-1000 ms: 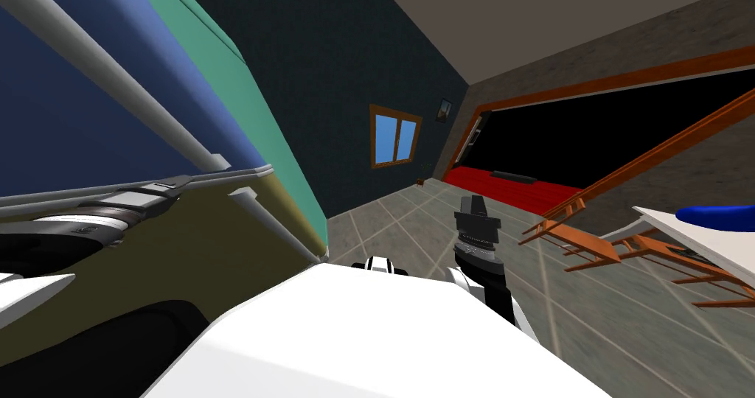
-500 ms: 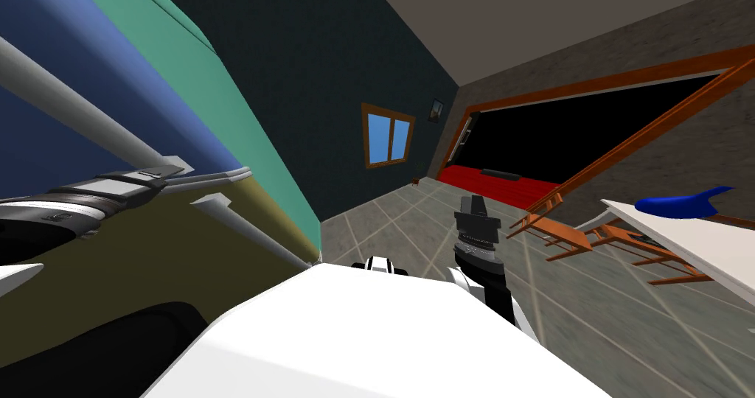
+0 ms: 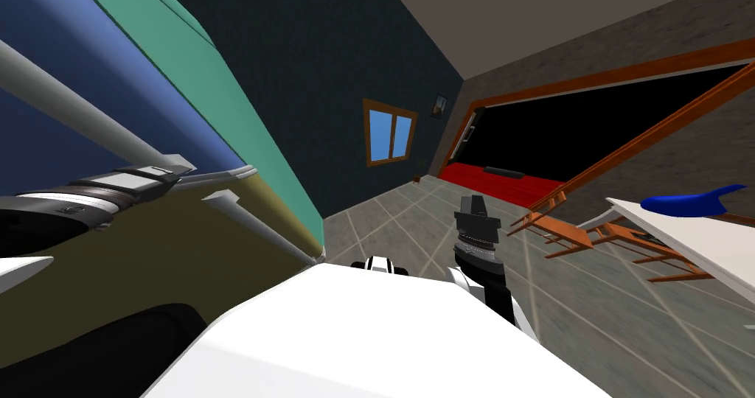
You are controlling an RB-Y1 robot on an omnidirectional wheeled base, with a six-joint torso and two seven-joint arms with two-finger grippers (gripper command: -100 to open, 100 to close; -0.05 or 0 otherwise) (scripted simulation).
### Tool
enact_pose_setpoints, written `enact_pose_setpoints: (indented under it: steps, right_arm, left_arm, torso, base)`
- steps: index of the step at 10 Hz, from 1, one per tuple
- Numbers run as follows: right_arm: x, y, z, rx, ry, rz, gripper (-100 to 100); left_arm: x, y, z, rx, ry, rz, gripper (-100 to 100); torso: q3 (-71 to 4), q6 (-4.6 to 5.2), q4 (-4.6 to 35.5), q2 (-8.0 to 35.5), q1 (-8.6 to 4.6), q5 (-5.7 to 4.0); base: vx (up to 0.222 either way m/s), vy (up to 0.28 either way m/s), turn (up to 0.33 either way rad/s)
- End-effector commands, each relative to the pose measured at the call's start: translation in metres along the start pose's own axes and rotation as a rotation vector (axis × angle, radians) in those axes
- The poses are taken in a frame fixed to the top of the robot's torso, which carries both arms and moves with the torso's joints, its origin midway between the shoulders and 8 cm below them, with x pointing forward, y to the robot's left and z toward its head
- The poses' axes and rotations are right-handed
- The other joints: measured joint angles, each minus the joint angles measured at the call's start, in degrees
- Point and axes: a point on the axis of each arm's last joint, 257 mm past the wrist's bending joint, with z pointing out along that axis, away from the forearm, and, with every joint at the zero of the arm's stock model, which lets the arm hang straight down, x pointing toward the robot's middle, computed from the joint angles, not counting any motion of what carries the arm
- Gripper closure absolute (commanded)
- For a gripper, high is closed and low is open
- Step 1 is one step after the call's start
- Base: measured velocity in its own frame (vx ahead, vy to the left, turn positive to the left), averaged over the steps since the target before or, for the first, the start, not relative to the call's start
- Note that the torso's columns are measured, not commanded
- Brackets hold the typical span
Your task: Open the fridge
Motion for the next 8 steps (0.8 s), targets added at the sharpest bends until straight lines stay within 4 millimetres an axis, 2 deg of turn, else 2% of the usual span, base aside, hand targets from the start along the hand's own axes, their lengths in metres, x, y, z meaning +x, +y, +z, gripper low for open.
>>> enact_pose_setpoints:
  steps: [1, 5, 6, 8]
  right_arm:
    - [0.000, 0.000, 0.000, 0.000, 0.000, 0.000, 0]
    - [0.000, 0.000, 0.000, 0.000, 0.000, 0.000, 0]
    - [0.000, 0.000, 0.000, 0.000, 0.000, 0.000, 0]
    - [0.000, 0.000, 0.000, 0.000, 0.000, 0.000, 0]
  left_arm:
    - [0.018, -0.027, -0.001, 0.060, 0.038, -0.005, 100]
    - [0.060, -0.092, -0.008, 0.201, 0.139, -0.023, 100]
    - [0.060, -0.092, -0.008, 0.201, 0.139, -0.023, 100]
    - [0.081, -0.122, -0.015, 0.270, 0.192, -0.036, 100]
  torso:
    - [-0.07, -0.18, 0.07, -0.16, 0.10, -0.07]
    - [-0.09, -0.42, 0.15, -0.08, 0.15, -0.12]
    - [-0.21, -0.44, 0.15, -0.25, 0.19, -0.19]
    - [-0.44, -0.49, 0.16, -0.48, 0.27, -0.27]
  base:
    - [-0.275, 0.024, -0.001]
    - [-0.383, 0.042, 0.058]
    - [-0.234, 0.070, -0.010]
    - [-0.281, 0.054, 0.079]
